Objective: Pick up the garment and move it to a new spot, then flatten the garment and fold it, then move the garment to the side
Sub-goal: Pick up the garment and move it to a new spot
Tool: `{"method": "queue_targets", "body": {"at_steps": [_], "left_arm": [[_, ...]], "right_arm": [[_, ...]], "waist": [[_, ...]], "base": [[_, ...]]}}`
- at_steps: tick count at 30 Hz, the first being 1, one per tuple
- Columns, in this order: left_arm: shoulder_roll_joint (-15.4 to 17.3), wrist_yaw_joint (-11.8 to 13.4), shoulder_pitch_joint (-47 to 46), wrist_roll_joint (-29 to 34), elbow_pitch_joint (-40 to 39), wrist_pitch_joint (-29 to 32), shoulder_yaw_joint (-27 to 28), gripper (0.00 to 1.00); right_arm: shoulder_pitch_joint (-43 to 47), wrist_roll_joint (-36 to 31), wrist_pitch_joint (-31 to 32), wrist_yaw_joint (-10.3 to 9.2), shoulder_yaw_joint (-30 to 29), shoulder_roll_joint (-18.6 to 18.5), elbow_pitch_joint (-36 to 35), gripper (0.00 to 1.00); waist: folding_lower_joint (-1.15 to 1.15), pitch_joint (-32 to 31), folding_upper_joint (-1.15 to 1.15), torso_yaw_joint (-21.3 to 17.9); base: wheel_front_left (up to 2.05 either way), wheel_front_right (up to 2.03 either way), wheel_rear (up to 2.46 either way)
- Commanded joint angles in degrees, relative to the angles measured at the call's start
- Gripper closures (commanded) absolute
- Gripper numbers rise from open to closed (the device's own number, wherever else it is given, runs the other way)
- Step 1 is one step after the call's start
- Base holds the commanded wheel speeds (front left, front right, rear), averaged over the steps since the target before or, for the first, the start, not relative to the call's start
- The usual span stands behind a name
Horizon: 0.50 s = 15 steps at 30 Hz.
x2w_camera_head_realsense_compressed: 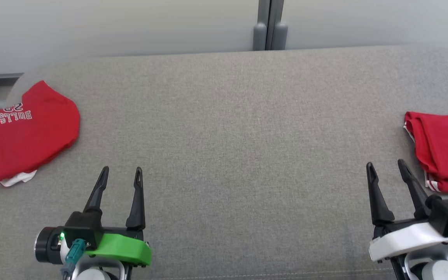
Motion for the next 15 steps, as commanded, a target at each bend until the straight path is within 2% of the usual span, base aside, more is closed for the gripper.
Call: {"method": "queue_targets", "body": {"at_steps": [1,15], "left_arm": [[0.5,0.3,1.0,-0.5,0.0,0.2,0.1,0.0],[1.9,1.0,4.2,-1.4,0.7,1.2,0.3,0.0]], "right_arm": [[1.4,-0.5,0.4,-0.09,-0.3,0.1,-0.7,0.0],[7.1,-2.1,3.2,-0.09,-1.6,1.4,-4.2,0.0]], "waist": [[0.01,-2.0,0.0,0.7],[0.01,-5.0,0.0,0.8]], "base": [[0.0,0.0,0.0],[0.0,0.0,0.0]]}}
